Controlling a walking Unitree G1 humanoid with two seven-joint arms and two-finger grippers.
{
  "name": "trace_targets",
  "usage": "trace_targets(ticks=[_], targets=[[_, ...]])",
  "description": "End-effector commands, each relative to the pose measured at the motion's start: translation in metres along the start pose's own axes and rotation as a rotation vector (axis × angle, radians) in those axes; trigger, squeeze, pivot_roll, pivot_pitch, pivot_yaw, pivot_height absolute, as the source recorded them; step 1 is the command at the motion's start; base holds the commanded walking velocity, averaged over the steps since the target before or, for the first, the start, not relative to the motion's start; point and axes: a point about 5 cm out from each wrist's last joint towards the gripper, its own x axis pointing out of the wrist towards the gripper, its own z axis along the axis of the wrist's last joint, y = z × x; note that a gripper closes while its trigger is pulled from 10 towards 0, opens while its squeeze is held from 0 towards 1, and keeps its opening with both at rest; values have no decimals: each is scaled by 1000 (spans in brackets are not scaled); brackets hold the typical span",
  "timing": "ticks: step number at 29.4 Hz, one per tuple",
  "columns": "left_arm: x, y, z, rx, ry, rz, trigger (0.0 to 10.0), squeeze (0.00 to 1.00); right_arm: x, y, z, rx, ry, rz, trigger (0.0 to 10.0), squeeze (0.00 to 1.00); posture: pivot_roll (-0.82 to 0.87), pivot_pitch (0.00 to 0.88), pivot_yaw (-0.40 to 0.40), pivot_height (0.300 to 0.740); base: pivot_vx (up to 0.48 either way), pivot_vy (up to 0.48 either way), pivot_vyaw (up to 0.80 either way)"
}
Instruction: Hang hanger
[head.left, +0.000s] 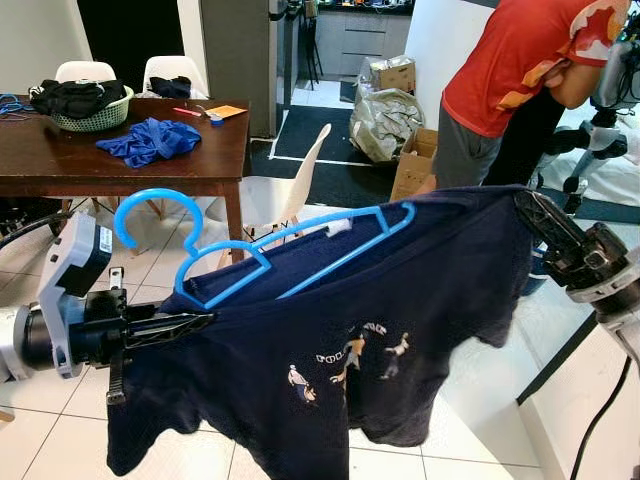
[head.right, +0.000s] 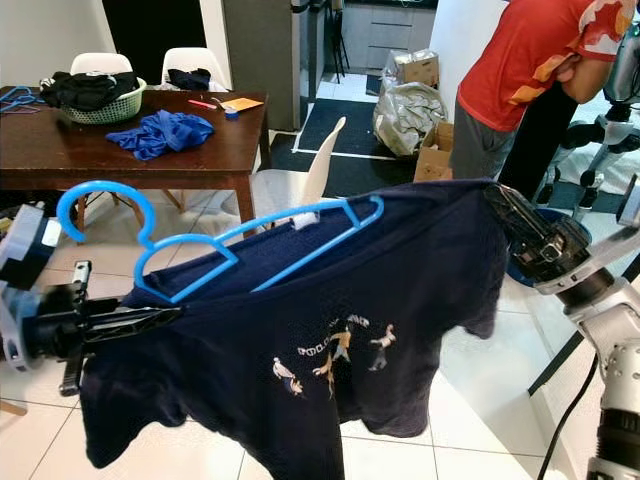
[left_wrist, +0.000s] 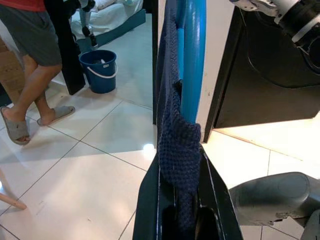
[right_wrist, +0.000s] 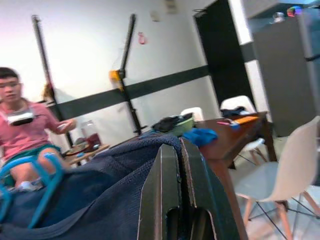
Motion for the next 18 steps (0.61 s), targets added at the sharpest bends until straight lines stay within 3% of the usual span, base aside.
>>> trace_targets(ticks=[1, 6, 9, 11, 12, 15, 18], targets=[[-4, -3, -1, -5, 46, -18, 10000, 0, -5, -13, 13, -62, -46, -121, 0, 0, 46, 0, -65, 740, 0, 0, 0], [9, -15, -7, -1, 82, -98, 10000, 0, -2, -24, 3, -70, 4, -209, 0, 0, 46, 0, -67, 740, 0, 0, 0], [22, -20, -6, 24, 68, -135, 10000, 0, 4, -21, -10, -68, 94, -190, 0, 0, 45, 0, -68, 740, 0, 0, 0], [30, -17, 2, 62, 20, -111, 10000, 0, 2, -16, -39, -113, 307, -144, 0, 0, 41, 0, -67, 740, 0, 0, 0], [30, -17, 2, 62, 20, -111, 10000, 0, 2, -16, -39, -113, 307, -144, 0, 0, 41, 0, -67, 740, 0, 0, 0], [35, -7, 18, 126, -60, -32, 10000, 0, -10, -8, -74, -190, 573, -75, 0, 0, 41, 0, -67, 740, 0, 0, 0], [36, 1, 30, 166, -121, 37, 10000, 0, -15, -3, -85, -192, 645, -47, 0, 0, 40, 0, -66, 740, 0, 0, 0]])
